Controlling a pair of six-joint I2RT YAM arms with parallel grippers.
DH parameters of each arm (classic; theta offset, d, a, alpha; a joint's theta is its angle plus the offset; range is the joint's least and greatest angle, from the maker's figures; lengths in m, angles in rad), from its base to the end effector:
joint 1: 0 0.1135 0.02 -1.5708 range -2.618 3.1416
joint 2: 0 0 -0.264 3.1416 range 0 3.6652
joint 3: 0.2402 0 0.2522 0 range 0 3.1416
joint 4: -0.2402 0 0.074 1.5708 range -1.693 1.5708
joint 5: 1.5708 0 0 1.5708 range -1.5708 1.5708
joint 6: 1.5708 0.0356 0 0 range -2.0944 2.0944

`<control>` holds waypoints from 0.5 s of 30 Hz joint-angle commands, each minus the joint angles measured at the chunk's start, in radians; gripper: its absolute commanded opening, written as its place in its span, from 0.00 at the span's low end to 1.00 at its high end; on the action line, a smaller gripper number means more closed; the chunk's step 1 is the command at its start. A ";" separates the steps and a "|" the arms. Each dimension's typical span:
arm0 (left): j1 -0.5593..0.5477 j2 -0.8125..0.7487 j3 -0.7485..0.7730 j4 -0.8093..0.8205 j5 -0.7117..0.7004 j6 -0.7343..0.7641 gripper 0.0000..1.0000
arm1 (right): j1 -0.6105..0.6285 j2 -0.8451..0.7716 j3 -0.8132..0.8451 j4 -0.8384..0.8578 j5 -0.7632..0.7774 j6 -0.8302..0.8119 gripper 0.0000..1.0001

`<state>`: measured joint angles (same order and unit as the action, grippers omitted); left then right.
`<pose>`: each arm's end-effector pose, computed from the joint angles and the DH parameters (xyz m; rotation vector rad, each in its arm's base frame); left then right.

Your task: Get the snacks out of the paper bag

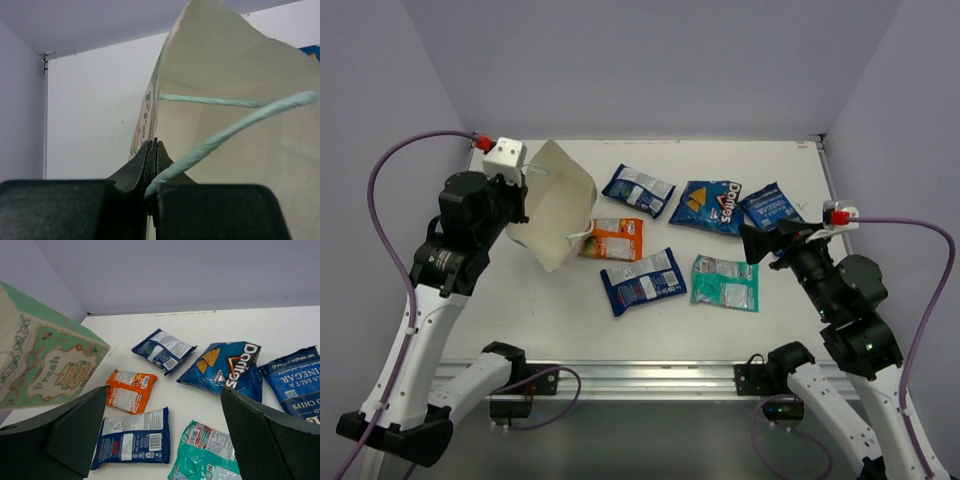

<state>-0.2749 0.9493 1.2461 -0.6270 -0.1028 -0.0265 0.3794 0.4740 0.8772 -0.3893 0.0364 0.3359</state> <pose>0.1805 -0.0471 0.4217 0.1660 1.8933 -0.1071 0.0901 0.0345 0.3868 -0.0052 1.5818 0.5344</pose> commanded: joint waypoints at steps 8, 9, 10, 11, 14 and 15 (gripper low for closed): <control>0.008 -0.138 -0.114 0.224 0.095 0.209 0.00 | 0.003 0.046 0.017 0.032 -0.076 -0.074 0.99; 0.008 -0.124 -0.097 0.219 0.066 0.194 0.00 | 0.004 0.058 0.026 0.030 -0.081 -0.074 0.99; 0.008 -0.088 -0.087 0.216 0.023 0.175 0.00 | 0.004 0.064 0.031 0.030 -0.093 -0.069 0.99; 0.008 -0.064 -0.074 0.213 -0.003 0.136 0.00 | 0.004 0.072 0.042 0.024 -0.101 -0.063 0.99; 0.009 0.038 -0.014 0.197 -0.103 0.055 0.00 | 0.004 0.094 0.062 0.004 -0.133 -0.041 0.99; 0.016 0.067 0.004 0.194 -0.118 0.037 0.00 | 0.004 0.097 0.063 0.000 -0.139 -0.035 0.99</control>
<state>-0.2741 0.9310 1.1881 -0.4782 -0.1104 0.0944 0.3801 0.5613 0.8875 -0.3920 -0.0555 0.2890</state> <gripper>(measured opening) 0.018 0.990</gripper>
